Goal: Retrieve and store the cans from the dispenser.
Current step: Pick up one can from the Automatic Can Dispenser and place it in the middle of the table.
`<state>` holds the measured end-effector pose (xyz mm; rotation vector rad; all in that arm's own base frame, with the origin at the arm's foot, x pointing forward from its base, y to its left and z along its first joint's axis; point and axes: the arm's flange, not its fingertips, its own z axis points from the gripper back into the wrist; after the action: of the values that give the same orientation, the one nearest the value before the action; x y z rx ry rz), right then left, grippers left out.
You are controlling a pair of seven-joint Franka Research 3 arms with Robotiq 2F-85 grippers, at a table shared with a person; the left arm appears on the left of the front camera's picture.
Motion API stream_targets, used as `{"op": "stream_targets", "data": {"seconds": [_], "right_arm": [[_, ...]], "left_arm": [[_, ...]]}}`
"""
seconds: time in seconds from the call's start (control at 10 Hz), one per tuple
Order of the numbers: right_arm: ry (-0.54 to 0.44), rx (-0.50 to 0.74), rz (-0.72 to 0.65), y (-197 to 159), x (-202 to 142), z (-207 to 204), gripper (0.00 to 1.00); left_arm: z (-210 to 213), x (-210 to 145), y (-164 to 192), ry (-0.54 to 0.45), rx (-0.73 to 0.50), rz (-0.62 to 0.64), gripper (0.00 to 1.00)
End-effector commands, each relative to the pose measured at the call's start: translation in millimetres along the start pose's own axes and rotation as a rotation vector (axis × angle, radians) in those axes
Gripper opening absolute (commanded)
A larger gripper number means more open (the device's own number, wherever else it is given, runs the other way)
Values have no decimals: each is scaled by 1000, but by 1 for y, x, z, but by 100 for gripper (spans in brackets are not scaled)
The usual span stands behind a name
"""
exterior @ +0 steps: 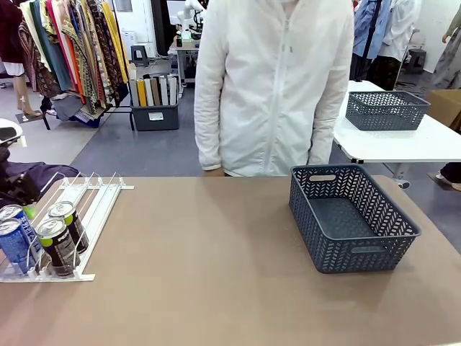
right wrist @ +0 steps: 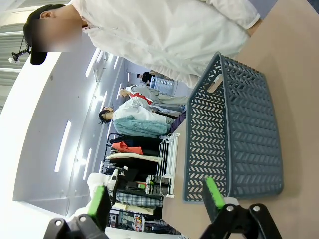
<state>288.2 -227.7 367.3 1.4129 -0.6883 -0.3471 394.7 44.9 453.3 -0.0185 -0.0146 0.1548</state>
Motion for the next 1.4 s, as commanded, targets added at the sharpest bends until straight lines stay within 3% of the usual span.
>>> {"op": "stream_targets", "data": {"seconds": [0.0, 0.9, 1.1, 1.3], "right_arm": [[9, 3, -7, 5, -1, 1, 100], [9, 3, -7, 5, -1, 1, 100], [9, 3, -7, 5, -1, 1, 100], [9, 3, -7, 5, -1, 1, 100]], "left_arm": [[-10, 16, 2, 49, 65, 77, 100], [-30, 26, 6, 105, 32, 38, 100], [-32, 27, 6, 109, 31, 37, 0], [-32, 27, 7, 112, 38, 37, 0]]}}
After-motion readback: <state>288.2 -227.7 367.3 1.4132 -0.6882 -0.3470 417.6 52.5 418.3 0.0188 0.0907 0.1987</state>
